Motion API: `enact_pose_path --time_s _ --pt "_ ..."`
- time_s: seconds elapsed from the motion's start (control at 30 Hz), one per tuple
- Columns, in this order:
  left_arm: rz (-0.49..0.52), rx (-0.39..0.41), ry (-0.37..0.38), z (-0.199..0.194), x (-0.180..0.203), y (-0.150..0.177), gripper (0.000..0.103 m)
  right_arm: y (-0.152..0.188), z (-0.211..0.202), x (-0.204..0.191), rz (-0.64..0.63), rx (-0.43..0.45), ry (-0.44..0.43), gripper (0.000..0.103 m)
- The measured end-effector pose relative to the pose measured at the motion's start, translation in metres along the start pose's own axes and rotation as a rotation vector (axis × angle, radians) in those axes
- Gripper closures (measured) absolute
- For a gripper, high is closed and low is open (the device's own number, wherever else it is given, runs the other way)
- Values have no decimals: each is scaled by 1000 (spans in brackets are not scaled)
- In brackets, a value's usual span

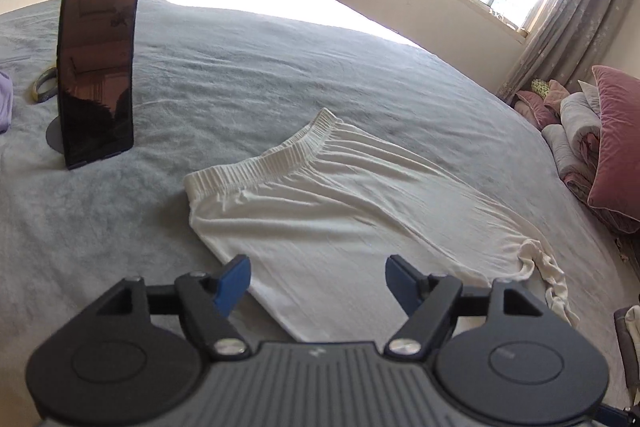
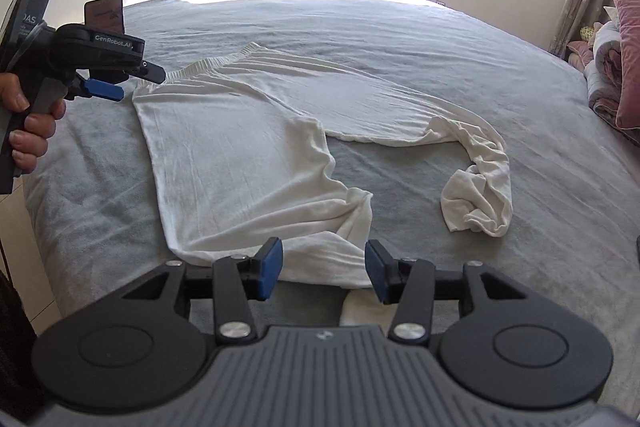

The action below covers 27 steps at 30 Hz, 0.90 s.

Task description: Fold clothes

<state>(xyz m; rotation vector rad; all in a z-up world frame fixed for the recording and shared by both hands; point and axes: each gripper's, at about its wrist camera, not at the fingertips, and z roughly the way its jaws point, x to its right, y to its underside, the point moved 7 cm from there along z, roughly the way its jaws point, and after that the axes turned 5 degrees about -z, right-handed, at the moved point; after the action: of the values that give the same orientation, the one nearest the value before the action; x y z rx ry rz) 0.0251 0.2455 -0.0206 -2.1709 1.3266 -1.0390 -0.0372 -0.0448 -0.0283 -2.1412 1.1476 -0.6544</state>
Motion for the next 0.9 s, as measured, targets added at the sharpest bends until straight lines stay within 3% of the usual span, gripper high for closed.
enact_pose_path --time_s 0.13,0.23,0.3,0.37,0.43,0.7,0.77,0.9 --pt "149 -114 142 8 48 32 28 14 9 29 65 -34 -25 53" --pt "214 -182 221 12 73 52 28 27 19 35 140 -68 -124 54" --pt "252 -227 273 14 89 64 28 35 25 39 187 -89 -166 68" --pt "278 -257 306 16 100 73 28 38 28 42 204 -108 -168 91" --pt "301 -280 324 18 111 80 28 38 26 44 205 -106 -173 97" --pt "294 -344 367 31 134 83 31 29 10 28 198 -62 -328 98" --pt "284 -383 381 35 138 85 43 32 13 16 203 -90 -380 98" --pt "267 -419 411 37 142 88 49 36 16 -5 206 -122 -451 99"
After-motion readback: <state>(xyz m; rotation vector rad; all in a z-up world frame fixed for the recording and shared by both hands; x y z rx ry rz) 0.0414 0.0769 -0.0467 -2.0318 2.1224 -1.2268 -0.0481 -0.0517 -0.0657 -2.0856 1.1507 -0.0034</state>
